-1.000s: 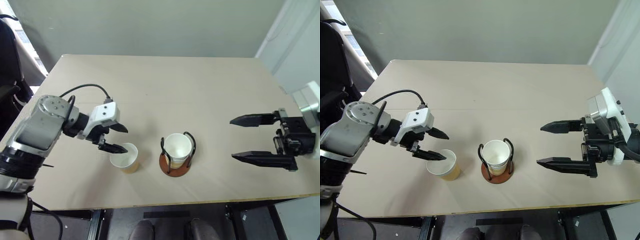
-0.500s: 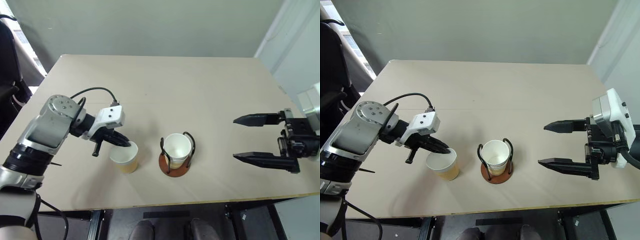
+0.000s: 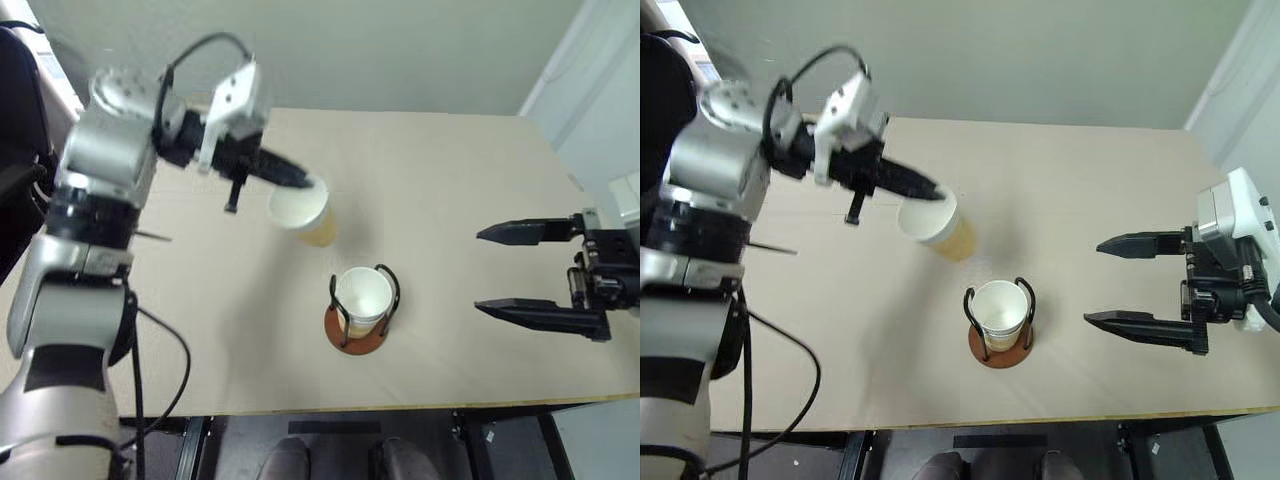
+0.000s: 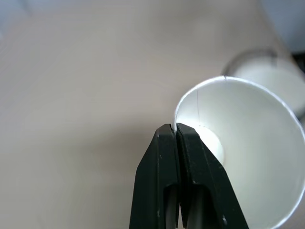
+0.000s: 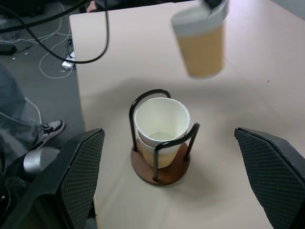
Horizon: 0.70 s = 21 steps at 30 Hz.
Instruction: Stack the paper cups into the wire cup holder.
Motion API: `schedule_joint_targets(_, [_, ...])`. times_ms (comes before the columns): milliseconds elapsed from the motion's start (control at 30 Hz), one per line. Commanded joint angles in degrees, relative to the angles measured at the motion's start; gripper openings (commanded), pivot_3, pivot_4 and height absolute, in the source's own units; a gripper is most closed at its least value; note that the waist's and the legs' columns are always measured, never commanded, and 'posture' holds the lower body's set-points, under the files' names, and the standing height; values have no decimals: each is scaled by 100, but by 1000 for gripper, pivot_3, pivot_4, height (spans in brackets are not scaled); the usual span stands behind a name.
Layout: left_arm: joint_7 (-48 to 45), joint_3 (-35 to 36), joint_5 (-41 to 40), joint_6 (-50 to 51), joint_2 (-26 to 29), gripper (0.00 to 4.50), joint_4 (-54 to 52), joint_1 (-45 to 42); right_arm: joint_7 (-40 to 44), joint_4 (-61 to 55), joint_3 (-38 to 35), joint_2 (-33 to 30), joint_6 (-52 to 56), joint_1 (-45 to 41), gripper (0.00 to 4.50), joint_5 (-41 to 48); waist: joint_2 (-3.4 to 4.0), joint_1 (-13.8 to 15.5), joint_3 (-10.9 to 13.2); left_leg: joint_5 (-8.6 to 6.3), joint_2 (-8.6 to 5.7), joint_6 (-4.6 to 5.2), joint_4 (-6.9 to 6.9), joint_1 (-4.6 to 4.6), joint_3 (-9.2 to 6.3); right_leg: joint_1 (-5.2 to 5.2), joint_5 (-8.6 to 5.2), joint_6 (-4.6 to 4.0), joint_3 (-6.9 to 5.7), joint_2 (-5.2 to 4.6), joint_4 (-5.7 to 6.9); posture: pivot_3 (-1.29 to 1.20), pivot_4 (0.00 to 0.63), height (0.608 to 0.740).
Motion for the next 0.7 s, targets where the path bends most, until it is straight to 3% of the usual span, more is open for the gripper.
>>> schedule_joint_targets(33, [-227,-413,-752,-396,-188,25,136,-455,29,-19,-210,-119,-125,28,4449,-59,0,10,0,-5,-8,8,7,-4,2,0,2,4,2,-8,-4,0,150,740])
schedule_joint_targets(233, [-227,-1852,-2067,-692,-172,25,-541,-761,-164,-183,-362,-115,-50,143,4449,19,2,24,2,-14,-27,27,33,-22,20,0,12,45,17,-22,-22,0,150,740])
schedule_joint_targets(467, [-227,-2840,-2293,-1159,-20,25,-579,-881,-334,-394,-694,-94,104,405,4449,187,3,33,2,-13,-34,41,73,-21,20,5,16,61,23,-29,-27,0,150,740])
schedule_joint_targets(700, [-227,-3205,-2135,-1421,-71,25,-498,-924,-402,-535,-990,-95,192,655,4449,334,4,35,2,-12,-43,48,84,-22,26,10,17,68,29,-31,-21,0,150,740])
